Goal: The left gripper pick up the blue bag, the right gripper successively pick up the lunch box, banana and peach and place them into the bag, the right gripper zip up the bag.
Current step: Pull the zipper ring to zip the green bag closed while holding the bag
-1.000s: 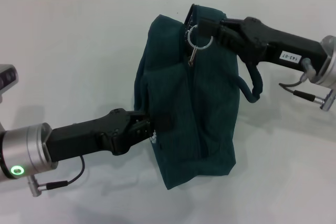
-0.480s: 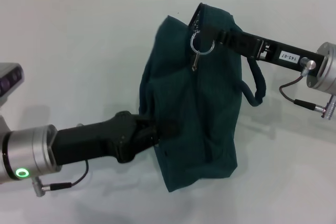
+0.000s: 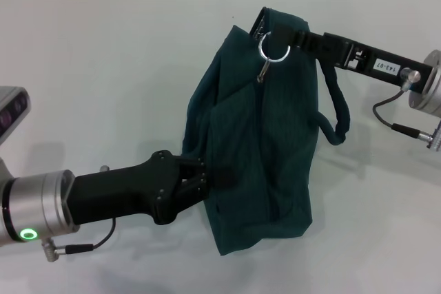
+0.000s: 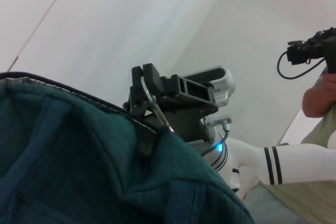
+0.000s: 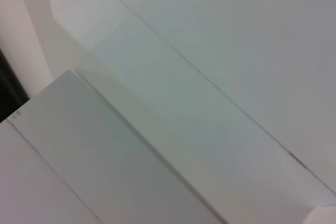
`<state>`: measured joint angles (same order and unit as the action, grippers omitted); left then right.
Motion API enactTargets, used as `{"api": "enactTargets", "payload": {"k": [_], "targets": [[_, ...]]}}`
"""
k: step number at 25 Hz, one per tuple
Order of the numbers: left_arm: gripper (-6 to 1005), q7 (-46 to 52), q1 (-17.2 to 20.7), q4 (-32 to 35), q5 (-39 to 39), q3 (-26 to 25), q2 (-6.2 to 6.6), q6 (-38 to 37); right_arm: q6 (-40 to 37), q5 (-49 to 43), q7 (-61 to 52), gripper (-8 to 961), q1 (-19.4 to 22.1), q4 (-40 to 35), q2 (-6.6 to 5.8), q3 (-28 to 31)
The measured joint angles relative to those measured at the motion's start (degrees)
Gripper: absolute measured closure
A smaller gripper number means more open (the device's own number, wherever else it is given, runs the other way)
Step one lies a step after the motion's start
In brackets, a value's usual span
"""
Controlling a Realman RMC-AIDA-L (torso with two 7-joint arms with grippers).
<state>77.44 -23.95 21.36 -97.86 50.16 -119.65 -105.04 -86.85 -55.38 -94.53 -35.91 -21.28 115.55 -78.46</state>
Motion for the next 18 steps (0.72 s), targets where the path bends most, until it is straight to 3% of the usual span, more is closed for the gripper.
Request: {"api": "enactTargets", "payload": {"k": [18], "targets": [[944,-3.2,0.7,0.4,-0.6,0.1,0.42,-3.1,0.9,0.1,1.6,951,0.5,-0.3,-0.11,3.5]]}}
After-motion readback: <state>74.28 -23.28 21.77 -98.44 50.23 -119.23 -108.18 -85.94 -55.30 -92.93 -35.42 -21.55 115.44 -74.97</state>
